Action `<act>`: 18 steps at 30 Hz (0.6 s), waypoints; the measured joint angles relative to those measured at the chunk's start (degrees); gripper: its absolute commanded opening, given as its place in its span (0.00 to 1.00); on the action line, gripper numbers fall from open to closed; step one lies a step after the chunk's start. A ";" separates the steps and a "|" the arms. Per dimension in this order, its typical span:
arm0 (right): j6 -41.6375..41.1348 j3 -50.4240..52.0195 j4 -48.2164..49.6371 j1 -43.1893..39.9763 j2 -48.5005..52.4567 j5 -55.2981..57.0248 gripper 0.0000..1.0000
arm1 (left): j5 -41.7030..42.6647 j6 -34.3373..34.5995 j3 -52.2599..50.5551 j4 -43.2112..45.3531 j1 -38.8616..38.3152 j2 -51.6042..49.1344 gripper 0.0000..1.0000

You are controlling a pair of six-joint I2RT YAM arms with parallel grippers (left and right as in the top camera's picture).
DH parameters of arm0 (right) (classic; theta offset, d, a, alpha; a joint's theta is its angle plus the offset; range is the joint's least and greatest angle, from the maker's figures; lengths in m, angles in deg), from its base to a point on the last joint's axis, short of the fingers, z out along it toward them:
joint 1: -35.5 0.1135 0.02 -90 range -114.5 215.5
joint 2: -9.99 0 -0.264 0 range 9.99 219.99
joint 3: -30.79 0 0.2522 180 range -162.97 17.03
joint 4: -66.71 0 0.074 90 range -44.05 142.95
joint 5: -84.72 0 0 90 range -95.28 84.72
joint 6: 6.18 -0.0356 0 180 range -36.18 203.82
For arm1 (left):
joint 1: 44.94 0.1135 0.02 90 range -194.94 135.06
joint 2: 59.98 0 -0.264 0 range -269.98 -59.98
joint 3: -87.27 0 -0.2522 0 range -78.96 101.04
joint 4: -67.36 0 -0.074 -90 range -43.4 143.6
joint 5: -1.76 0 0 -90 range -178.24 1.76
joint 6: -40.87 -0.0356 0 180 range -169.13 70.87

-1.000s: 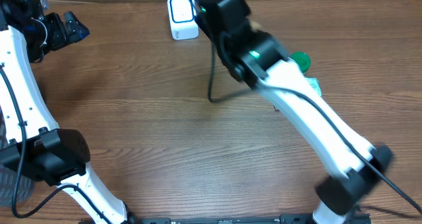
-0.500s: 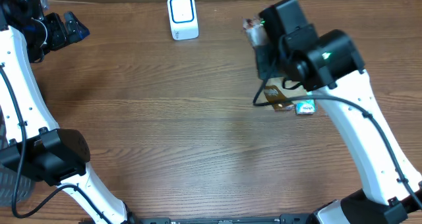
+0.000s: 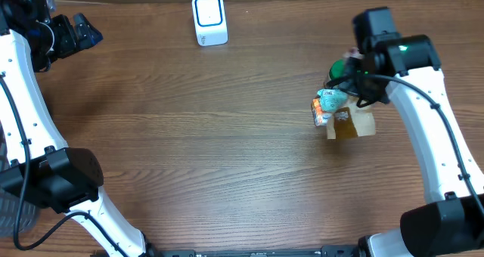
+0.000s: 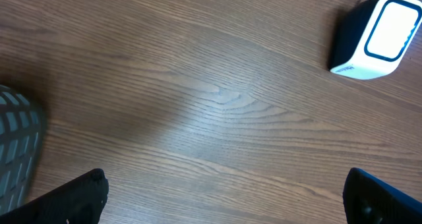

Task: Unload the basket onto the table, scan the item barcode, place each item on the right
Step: 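Carry the snack bag right and lower it beside the green jar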

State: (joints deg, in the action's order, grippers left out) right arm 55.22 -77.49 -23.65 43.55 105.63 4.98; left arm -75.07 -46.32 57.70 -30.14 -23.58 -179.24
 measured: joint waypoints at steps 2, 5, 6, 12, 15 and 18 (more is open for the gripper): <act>-5.07 2.60 2.82 -2.62 0.00 -0.15 0.04 | 0.00 0.00 0.00 0.02 0.00 0.00 0.99; -11.93 7.37 9.77 -5.99 0.00 -2.14 0.04 | 0.00 0.00 0.00 0.02 0.00 0.00 1.00; -13.92 9.35 13.51 -6.69 0.00 -3.58 0.04 | 0.02 0.00 0.00 0.02 0.00 0.00 1.00; -22.40 19.32 27.32 -7.30 0.02 -9.55 0.04 | 0.00 0.00 0.00 0.04 0.00 0.00 0.99; -24.65 21.88 29.03 -7.30 0.02 -11.02 0.22 | 0.00 0.00 0.00 0.02 0.00 0.00 0.99; -25.33 22.23 28.33 -7.32 0.02 -11.89 0.42 | 0.00 0.00 0.00 0.02 0.00 0.00 1.00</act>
State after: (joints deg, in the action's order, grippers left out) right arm 29.89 -55.26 4.68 36.23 105.65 -6.91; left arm -75.07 -46.32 57.70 -30.12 -23.58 -179.24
